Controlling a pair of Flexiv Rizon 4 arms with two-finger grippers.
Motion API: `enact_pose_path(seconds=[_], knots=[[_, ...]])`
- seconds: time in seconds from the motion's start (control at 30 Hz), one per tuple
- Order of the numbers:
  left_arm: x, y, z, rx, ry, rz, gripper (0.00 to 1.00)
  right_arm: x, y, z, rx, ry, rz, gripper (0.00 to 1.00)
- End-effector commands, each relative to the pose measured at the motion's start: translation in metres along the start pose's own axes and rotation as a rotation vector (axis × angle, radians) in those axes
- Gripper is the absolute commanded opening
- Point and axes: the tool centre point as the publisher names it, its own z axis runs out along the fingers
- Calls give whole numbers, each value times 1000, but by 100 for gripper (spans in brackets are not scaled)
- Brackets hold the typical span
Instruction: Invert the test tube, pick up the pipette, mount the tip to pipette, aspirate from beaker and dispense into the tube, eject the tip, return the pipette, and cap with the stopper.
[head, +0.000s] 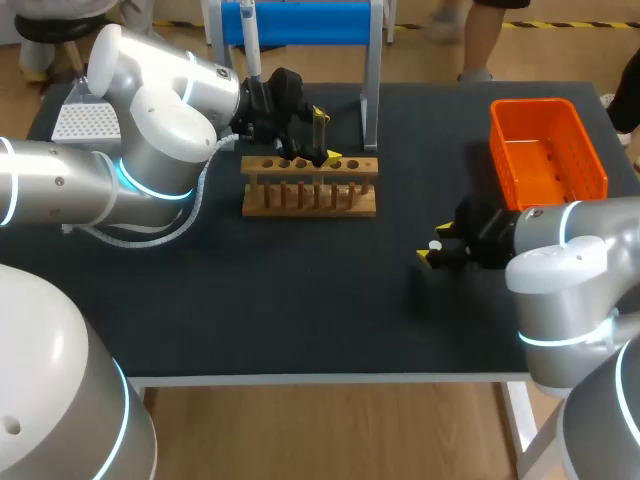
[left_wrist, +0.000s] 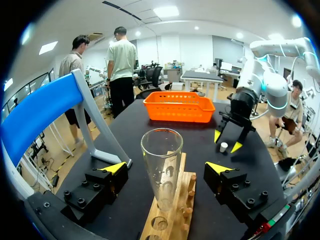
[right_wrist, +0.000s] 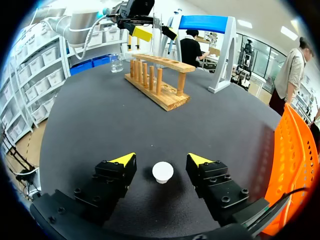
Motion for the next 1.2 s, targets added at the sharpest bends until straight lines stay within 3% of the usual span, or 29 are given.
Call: enact_pose_path(seconds=[0.03, 0.53, 1.2], knots=[[0, 0, 0, -2, 1, -1, 100, 1, 0, 0, 4, -4, 2, 64], [0, 0, 0, -2, 1, -1, 100, -2, -3, -2, 9, -18, 12, 50], [0, 0, 0, -2, 1, -1, 100, 2, -5, -4, 18, -24, 4, 45]])
